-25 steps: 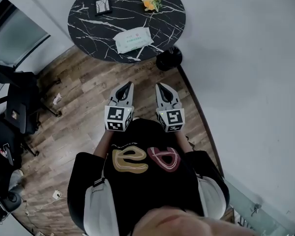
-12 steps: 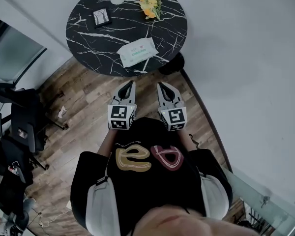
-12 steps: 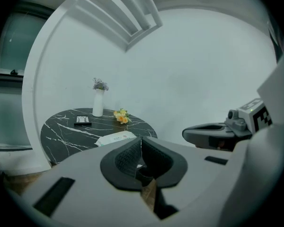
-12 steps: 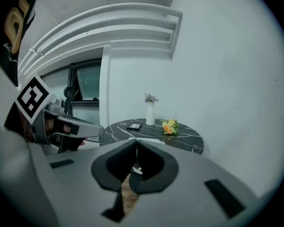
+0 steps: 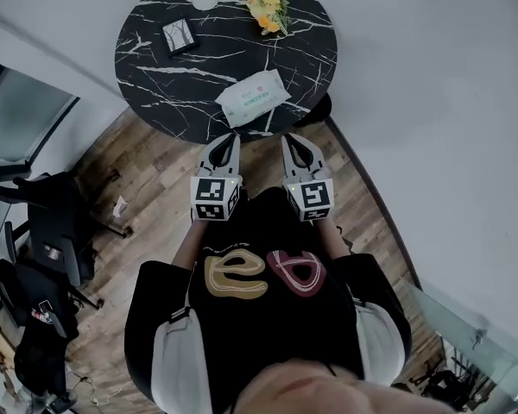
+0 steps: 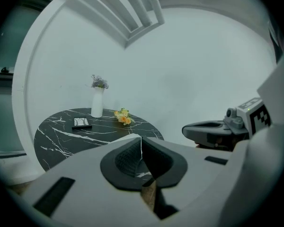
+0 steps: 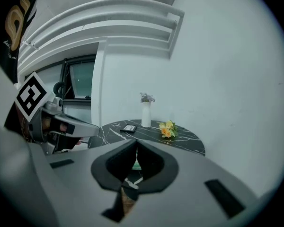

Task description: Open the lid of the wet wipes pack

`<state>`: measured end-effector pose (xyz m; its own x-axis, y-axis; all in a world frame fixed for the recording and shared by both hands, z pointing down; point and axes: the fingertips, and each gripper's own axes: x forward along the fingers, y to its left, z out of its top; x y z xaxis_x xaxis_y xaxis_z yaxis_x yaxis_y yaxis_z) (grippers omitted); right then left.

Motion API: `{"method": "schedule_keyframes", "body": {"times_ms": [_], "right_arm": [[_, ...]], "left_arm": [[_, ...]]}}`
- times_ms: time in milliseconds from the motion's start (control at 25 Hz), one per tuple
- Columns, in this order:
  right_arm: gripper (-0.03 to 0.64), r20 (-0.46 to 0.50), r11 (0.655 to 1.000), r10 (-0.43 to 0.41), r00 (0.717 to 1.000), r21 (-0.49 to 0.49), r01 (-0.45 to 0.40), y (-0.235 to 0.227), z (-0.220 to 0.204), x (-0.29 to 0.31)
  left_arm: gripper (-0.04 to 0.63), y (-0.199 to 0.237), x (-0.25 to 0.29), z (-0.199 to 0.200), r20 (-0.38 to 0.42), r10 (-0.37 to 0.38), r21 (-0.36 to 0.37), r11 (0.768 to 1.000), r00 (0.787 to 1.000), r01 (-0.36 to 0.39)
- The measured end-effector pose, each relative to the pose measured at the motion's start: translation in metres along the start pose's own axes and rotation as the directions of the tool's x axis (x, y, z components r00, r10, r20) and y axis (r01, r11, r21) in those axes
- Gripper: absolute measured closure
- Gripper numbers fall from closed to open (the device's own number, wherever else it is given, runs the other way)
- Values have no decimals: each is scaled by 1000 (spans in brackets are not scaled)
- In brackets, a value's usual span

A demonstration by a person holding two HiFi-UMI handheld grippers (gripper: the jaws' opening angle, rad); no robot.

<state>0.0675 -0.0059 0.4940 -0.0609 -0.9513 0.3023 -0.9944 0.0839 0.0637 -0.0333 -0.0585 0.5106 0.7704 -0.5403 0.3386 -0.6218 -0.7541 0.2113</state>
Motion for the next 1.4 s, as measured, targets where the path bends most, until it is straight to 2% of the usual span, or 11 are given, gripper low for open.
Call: {"method": "schedule_keyframes", "body": {"times_ms": [400,640,800,920,1000,1160,1400], "right_arm": [[604,-16,1000,-18,1000,-12,18,-21,3,24],[604,-23,996,51,998,-77,-53,-42,14,53],[604,-66,980,109,992,-158,-118,-50,14,73],[603,-98,969,161,982,-174,-176,-57,11,90],[603,-131,953,212,968,-194,-235,-56,8,102],[601,-204,897,325,924,-243,-369,-49,2,124],[597,-309,785,447,840,-314,-533,-39,-5,147]], "left_arm": [[577,16,27,3,-30,13,-11,1000,999,-14],[577,26,46,5,-41,74,-43,996,996,-76],[577,34,61,5,-61,117,-78,989,991,-122],[577,38,73,4,-79,150,-86,984,985,-157],[577,43,79,3,-92,181,-91,978,979,-189],[578,49,92,-2,-125,217,-65,972,968,-226],[577,59,109,-7,-156,272,-48,958,950,-282]]}}
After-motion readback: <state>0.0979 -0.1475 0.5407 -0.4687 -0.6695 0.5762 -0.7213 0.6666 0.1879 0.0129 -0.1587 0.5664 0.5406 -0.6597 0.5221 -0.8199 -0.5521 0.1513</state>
